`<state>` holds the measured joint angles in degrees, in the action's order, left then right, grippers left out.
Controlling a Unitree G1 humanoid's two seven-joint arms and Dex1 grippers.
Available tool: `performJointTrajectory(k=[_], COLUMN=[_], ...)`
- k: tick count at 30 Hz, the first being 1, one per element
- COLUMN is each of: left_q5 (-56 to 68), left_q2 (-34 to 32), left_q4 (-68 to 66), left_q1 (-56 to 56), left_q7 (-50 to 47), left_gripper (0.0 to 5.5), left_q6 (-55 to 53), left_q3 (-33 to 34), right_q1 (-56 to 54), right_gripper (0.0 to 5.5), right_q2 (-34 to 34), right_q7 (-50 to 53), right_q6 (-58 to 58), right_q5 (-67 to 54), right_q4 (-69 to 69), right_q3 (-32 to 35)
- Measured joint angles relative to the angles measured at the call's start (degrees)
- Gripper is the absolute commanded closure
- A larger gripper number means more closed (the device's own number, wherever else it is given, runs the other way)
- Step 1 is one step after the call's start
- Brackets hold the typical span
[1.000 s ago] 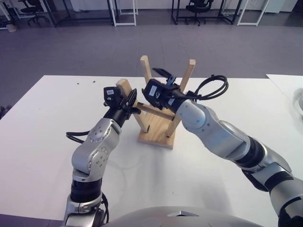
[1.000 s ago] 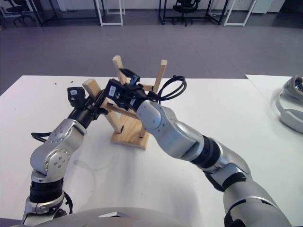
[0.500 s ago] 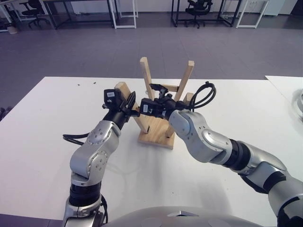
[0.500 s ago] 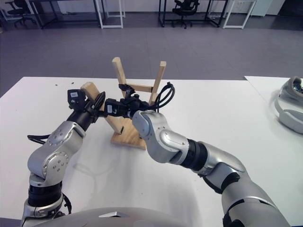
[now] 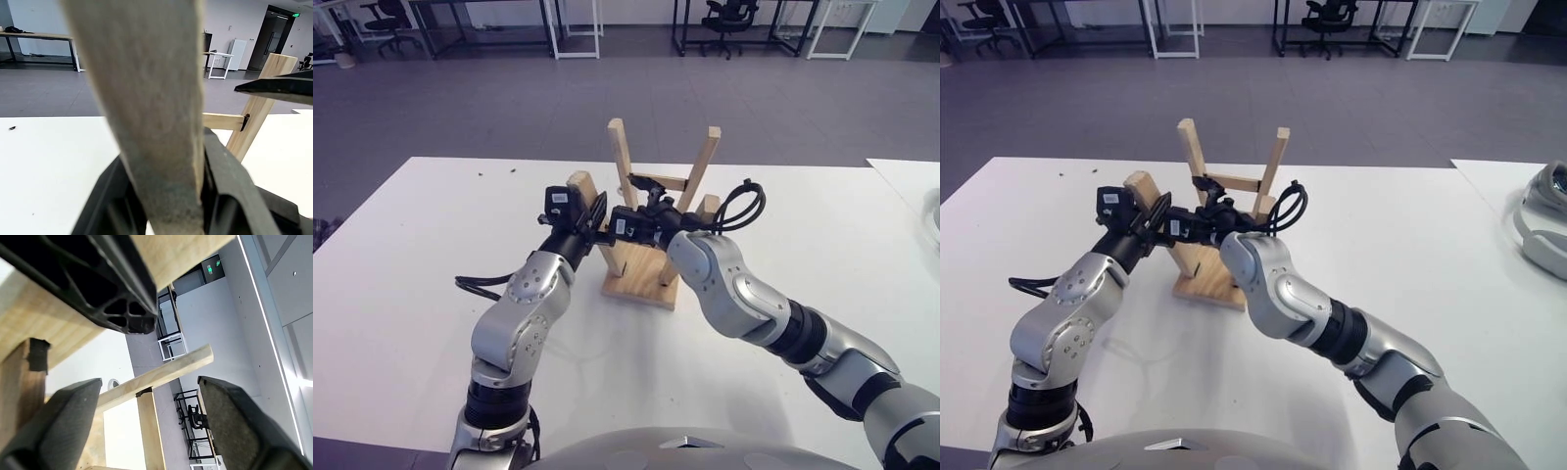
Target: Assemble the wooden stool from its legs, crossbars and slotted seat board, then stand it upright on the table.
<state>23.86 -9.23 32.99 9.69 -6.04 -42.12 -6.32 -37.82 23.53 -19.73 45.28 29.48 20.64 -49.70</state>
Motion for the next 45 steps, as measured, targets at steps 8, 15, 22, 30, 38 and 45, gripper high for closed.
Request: performJointTrajectory(k=[8,15,22,30,38,45], left_q5=[5.61,21.16,16.47,4.60,8.44,11.35], left_q2=[0.74,-1.49,-15.58,-12.47,-16.51,-12.39], left_q4=[5.21,5.56,-12.17,-24.91,-23.78,-18.58], left_q1=[3.68,21.62,26.10,13.52,20.42,17.49], left_q7=[4.12,7.53,25.82,33.64,35.26,35.02], left_gripper=[2.49,1.73,1.73,1.73,1.73,1.73], left_q6=[-3.24,-2.91,3.07,27.66,20.92,18.57], left_q3=[6.17,18.65,16.81,4.99,13.08,9.36], right_q1=[5.77,5.70,1.61,11.13,8.25,12.06], right_gripper=[1.80,1.80,1.80,1.80,1.80,1.80], right_q2=[1.14,-1.78,-3.23,-0.60,-5.08,0.44], right_q7=[-2.45,-3.83,-11.98,-12.32,-9.21,-12.97], right_q6=[-12.76,-29.39,-14.23,-21.29,-13.38,-15.15], right_q5=[-5.56,-28.92,-62.02,-56.96,-73.53,-69.56], right_q4=[-0.05,-0.21,-4.40,-8.01,-7.03,-8.52], right_q3=[11.88,38.99,59.62,53.99,61.17,59.38])
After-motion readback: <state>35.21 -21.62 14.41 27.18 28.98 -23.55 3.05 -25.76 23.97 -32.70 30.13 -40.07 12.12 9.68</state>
